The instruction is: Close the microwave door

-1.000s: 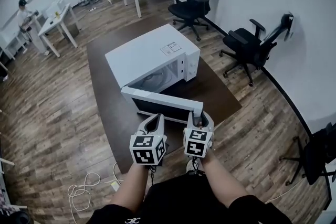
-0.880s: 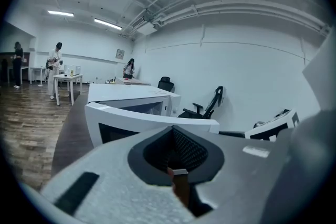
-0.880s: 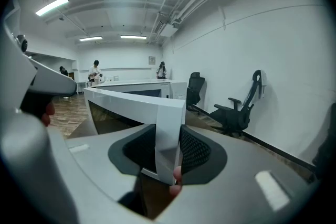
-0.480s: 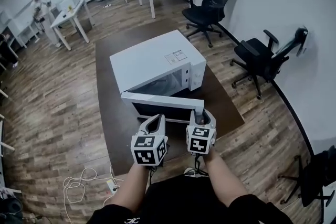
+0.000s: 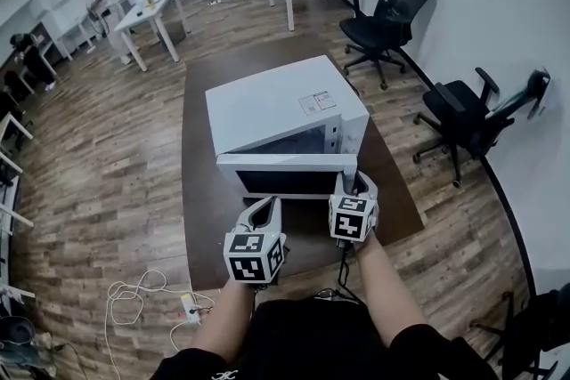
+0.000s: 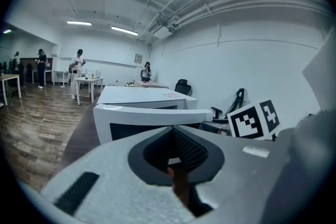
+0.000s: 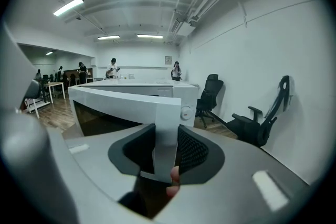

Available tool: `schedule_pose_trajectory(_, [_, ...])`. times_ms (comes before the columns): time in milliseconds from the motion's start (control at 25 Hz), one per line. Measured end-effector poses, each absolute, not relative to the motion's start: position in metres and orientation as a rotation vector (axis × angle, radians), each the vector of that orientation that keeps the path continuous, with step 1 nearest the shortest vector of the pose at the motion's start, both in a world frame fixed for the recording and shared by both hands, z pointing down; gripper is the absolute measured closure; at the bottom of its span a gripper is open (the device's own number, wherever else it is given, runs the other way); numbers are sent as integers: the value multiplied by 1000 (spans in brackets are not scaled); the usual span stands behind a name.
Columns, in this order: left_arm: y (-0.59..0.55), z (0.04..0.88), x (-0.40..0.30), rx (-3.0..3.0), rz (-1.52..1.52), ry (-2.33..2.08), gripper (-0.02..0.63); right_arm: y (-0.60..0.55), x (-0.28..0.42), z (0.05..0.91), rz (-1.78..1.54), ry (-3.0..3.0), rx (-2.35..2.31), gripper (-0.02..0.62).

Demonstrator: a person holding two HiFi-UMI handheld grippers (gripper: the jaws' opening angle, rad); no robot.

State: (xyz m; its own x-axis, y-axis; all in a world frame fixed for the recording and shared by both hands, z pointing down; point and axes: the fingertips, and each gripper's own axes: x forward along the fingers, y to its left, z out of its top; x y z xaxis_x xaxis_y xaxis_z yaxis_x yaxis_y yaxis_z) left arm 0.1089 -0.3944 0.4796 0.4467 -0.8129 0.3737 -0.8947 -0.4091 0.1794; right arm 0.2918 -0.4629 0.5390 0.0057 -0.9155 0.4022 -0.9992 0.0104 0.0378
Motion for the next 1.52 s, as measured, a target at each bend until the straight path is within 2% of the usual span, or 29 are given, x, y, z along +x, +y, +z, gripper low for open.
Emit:
schedule_pose_trajectory(680, [-419, 483, 99, 2286, 345, -1548, 600, -555, 298, 537, 309, -1997, 1888, 453])
schedule_pose_trajectory(1520, [-420, 488, 100, 2257, 365, -1569, 600, -576, 294, 537, 293, -2010, 1856, 453])
